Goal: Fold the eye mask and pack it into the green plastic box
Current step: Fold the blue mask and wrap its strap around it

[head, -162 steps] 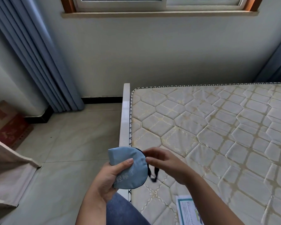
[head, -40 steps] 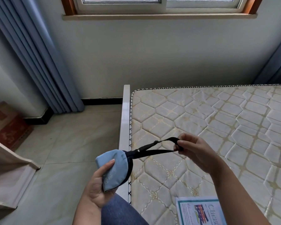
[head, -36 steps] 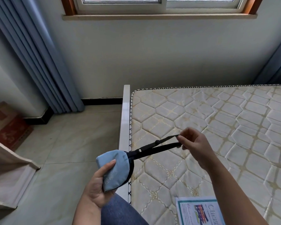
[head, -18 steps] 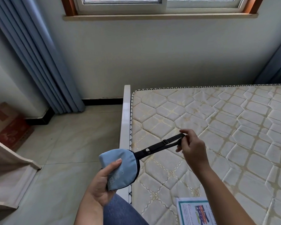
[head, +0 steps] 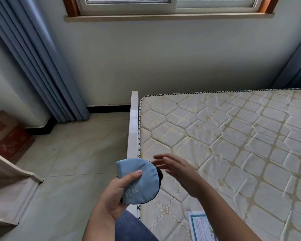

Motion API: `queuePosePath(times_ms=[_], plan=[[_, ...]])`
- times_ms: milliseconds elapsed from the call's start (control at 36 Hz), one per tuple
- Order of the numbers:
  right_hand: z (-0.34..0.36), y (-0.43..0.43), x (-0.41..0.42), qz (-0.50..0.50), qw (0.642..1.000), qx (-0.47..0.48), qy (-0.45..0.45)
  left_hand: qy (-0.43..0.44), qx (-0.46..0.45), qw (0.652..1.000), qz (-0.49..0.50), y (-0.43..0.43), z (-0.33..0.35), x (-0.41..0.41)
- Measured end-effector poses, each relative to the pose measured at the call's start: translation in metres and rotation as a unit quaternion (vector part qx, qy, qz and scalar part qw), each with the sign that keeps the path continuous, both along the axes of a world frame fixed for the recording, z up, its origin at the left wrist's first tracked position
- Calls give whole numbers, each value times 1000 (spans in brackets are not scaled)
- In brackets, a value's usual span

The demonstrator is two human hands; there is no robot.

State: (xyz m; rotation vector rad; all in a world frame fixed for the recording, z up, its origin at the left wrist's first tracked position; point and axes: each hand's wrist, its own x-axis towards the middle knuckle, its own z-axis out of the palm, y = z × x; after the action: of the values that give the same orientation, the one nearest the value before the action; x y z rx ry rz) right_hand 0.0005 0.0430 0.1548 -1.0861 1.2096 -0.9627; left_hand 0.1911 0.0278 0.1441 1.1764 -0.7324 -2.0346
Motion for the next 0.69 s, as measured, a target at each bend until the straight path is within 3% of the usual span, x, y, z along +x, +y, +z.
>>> queuePosePath(times_ms=[167, 695], plan=[[6, 0, 9, 53, 999, -11, 10, -10, -23, 999, -40, 3, 4, -6], [2, 3, -21, 112, 990, 20, 78, -26, -7, 999, -30, 5, 2, -10]])
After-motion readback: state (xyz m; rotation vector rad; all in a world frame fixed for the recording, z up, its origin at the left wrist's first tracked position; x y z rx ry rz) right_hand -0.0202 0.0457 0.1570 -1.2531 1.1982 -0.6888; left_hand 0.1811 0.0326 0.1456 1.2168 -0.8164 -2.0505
